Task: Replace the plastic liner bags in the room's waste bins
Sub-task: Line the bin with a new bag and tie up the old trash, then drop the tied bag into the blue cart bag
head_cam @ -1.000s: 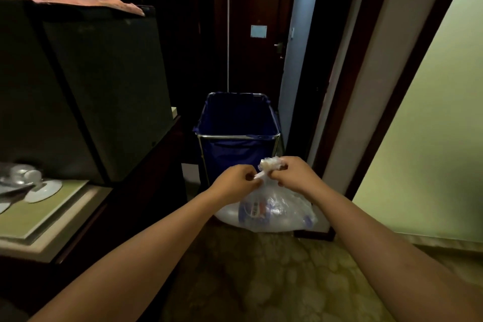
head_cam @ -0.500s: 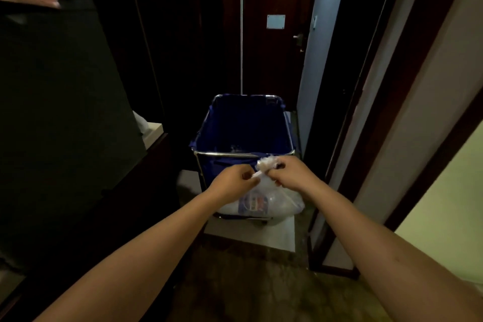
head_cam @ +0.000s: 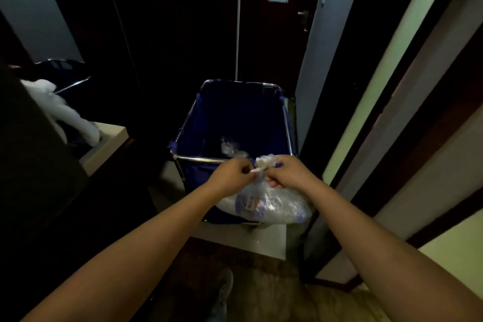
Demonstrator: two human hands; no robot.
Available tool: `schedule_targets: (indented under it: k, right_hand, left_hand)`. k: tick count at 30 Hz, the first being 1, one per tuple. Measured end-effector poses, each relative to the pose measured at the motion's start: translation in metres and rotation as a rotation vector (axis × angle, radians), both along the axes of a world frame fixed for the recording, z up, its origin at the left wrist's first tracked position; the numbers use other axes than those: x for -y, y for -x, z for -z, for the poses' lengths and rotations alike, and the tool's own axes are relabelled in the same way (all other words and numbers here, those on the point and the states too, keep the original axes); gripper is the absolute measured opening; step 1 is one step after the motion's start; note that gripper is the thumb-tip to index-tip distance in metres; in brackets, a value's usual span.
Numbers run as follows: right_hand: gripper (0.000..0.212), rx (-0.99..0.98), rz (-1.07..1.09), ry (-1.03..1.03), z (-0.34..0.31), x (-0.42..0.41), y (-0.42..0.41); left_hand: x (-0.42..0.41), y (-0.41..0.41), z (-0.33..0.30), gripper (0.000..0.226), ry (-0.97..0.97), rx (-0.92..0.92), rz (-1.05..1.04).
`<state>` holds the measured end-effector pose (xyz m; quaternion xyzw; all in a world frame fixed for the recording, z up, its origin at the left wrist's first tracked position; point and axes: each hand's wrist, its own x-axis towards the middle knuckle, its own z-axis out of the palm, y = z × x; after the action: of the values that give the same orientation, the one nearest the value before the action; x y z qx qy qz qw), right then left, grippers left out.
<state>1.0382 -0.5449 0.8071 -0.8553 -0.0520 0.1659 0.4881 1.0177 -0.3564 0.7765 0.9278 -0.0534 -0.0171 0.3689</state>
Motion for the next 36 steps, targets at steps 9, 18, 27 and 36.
schedule_targets:
  k: [9, 18, 27, 36]
  right_hand:
    - [0.015, -0.098, 0.061, 0.032, 0.043, -0.036, -0.197]
    - [0.013, -0.131, 0.125, -0.021, 0.081, -0.061, -0.352]
    - [0.033, -0.317, 0.231, -0.074, 0.129, -0.038, -0.409]
    - [0.033, -0.369, 0.432, -0.108, 0.131, 0.026, -0.355]
  left_hand:
    - [-0.033, -0.205, 0.040, 0.024, 0.046, -0.132, 0.022]
    - [-0.052, -0.366, 0.074, 0.015, 0.080, -0.235, -0.007]
    - [-0.037, -0.438, 0.116, 0.016, 0.064, -0.313, 0.043]
    - [0.036, -0.426, 0.115, 0.014, 0.094, -0.378, 0.215]
